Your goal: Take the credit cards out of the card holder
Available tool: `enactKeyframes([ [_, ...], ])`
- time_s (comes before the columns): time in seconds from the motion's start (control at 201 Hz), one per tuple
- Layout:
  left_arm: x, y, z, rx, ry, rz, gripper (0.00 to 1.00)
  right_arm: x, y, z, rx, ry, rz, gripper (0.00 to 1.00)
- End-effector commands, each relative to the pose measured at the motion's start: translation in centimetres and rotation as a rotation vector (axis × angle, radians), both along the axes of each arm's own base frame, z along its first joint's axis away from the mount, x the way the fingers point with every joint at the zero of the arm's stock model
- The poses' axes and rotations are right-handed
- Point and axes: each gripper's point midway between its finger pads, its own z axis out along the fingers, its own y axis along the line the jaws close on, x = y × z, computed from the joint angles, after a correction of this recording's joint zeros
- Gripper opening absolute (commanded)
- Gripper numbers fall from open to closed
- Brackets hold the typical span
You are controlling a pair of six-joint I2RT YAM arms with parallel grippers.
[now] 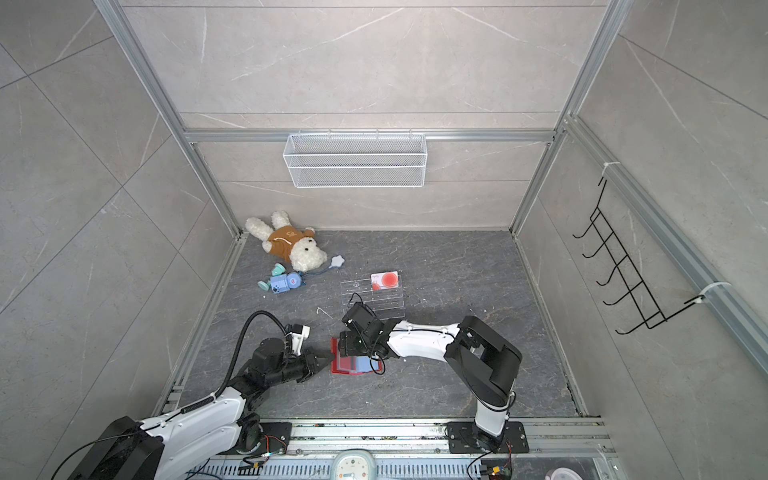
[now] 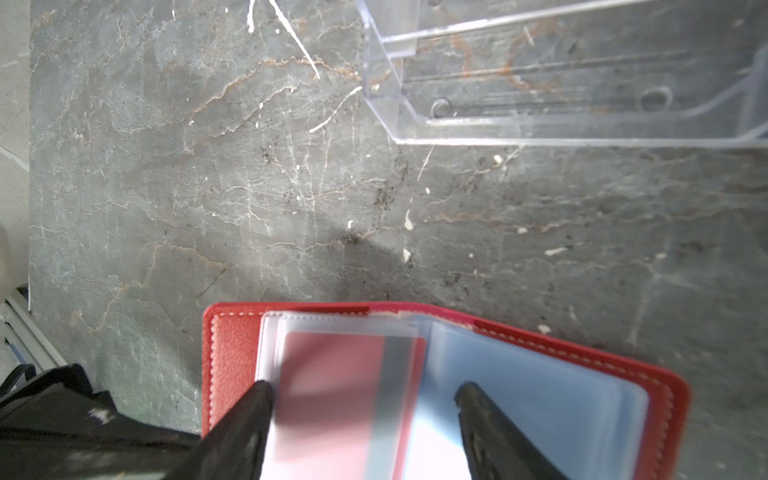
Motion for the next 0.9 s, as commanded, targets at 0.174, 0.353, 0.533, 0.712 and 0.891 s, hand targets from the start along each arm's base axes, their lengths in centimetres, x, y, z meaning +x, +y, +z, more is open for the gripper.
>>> enactKeyframes([
  [0.174,0.1,0.0,0.2,0.005,-0.025,0.0,0.0,0.0,-1.3,-0.3,-0.058,-0.015,-0.02,0.64],
  [0.353,0.1,0.1,0.0,0.012,-0.023,0.002,0.0,0.0,-1.5,-0.2,-0.065,-0.02,-0.023,0.62],
  [0.533,0.1,0.1,0.0,0.014,-0.022,0.004,0.0,0.0,-2.2,0.4,-0.07,-0.034,-0.039,0.6],
  [0.712,0.2,0.2,-0.4,0.03,-0.011,0.004,0.0,0.0,-2.9,0.7,-0.076,-0.045,-0.058,0.59],
  [0.891,0.2,0.0,-0.4,0.036,-0.013,-0.011,0.0,-0.3,-4.2,0.6,-0.088,-0.052,-0.081,0.58],
])
